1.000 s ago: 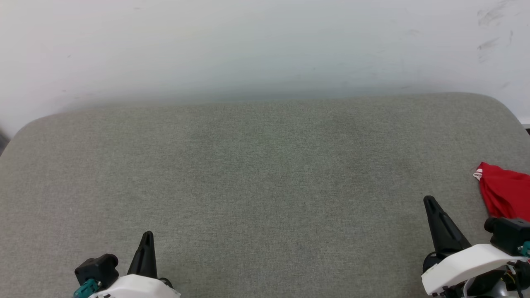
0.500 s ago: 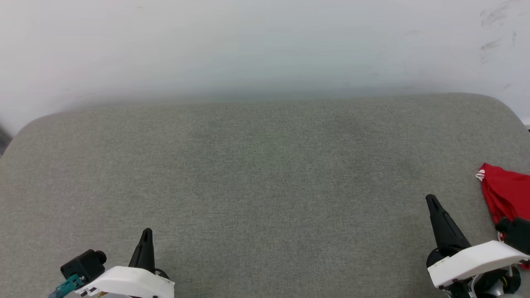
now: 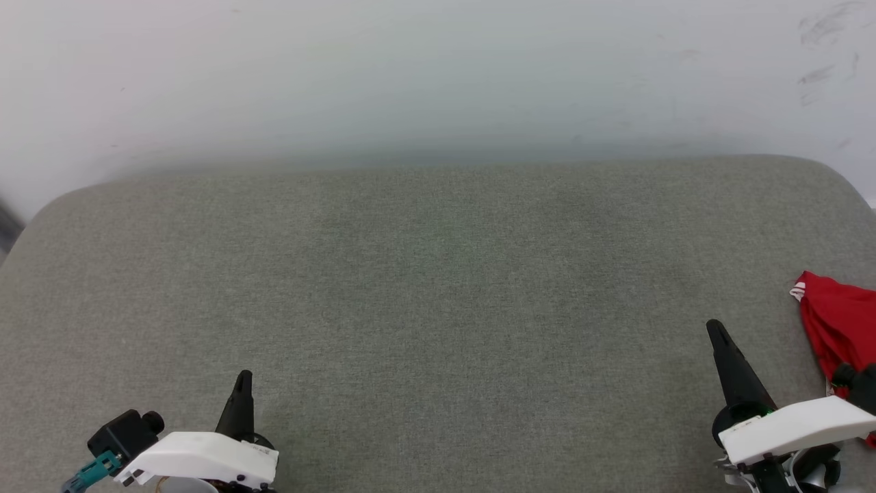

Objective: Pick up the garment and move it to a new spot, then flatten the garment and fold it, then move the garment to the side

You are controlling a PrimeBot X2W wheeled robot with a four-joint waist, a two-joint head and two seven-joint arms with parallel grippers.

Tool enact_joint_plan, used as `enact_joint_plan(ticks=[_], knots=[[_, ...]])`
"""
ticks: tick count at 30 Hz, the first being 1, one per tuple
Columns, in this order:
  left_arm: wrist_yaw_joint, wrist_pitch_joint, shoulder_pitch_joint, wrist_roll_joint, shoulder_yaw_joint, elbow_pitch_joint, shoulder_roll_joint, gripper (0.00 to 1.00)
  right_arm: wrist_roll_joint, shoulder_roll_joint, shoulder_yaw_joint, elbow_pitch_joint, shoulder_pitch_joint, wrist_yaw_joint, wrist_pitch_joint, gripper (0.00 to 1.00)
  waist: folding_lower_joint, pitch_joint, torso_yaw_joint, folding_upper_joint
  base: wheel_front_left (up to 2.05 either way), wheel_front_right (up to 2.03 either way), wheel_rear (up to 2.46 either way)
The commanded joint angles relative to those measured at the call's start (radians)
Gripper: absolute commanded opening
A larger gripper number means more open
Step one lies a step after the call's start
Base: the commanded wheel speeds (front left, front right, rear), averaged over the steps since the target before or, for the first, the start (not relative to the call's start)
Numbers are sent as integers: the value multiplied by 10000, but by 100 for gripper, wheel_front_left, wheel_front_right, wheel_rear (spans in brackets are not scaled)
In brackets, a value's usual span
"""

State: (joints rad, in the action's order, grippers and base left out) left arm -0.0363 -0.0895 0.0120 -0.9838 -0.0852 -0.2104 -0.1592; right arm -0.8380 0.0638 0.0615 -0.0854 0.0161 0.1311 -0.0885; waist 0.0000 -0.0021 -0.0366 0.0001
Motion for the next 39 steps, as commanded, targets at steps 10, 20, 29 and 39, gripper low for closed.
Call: enact_joint_plan(ticks=[10,20,29,39], knots=[[316,344,402,-1095,384,27,142,0,-1334,-26,113,-190,407,-2,-36,0,0,6,42,-1,0,0,0],[567,632,508,-2031,659,-39,298,0,-2471,-48,190,-440,510,-2,-75,0,0,12,86,-1,0,0,0],[764,879,610,-2802,888,-92,434,0,-3418,-66,255,-648,601,-3,-108,0,0,18,126,-1,0,0,0],[979,1126,691,-3582,1132,-148,574,0,-4365,-85,323,-862,696,-3,-146,0,0,24,170,-1,0,0,0]])
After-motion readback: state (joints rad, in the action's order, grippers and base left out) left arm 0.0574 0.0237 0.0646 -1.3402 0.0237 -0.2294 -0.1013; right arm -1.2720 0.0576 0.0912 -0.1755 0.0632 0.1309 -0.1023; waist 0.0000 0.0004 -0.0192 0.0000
